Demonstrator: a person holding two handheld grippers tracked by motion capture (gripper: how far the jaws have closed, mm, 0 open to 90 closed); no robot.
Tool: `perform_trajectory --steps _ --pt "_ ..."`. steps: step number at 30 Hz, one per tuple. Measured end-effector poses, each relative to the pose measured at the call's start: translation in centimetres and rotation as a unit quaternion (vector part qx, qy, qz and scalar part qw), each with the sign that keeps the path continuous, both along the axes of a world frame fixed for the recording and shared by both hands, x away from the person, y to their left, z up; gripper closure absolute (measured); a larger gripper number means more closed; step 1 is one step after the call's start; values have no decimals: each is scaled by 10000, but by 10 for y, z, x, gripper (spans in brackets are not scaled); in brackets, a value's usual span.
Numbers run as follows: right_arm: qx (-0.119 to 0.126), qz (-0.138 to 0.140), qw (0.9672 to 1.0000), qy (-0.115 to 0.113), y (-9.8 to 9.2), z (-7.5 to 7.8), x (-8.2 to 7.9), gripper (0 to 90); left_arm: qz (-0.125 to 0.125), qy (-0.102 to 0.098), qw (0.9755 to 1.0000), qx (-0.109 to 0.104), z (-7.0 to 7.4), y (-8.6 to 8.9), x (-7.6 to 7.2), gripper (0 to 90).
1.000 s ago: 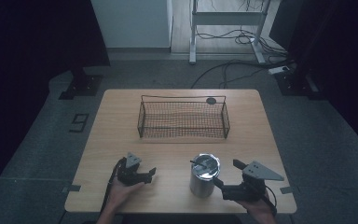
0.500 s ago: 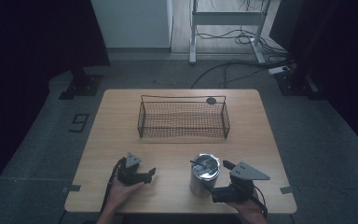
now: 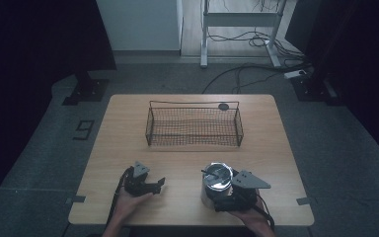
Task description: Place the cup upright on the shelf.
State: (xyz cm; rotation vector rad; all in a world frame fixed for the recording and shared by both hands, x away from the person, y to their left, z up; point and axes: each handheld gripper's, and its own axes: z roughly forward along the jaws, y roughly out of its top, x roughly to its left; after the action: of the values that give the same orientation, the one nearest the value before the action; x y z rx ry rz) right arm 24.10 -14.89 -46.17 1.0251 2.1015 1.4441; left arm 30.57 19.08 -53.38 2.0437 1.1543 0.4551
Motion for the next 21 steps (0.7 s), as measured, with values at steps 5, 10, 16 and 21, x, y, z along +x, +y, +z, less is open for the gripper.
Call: perform_trajectory --steps 5,10,16,21 --pt "-108 -30 9999 17 6 -5 8 0 6 4 10000 -4 0 0 0 153" --pt "-192 -11 9998 65 10 -9 12 0 -2 -1 10000 4 0 0 0 153" --pt "-212 53 9998 -15 9 -11 12 19 5 -13 10000 4 0 1 0 153" --pt "-266 48 9996 -59 9 -11 11 26 0 -15 10000 0 0 1 0 153"
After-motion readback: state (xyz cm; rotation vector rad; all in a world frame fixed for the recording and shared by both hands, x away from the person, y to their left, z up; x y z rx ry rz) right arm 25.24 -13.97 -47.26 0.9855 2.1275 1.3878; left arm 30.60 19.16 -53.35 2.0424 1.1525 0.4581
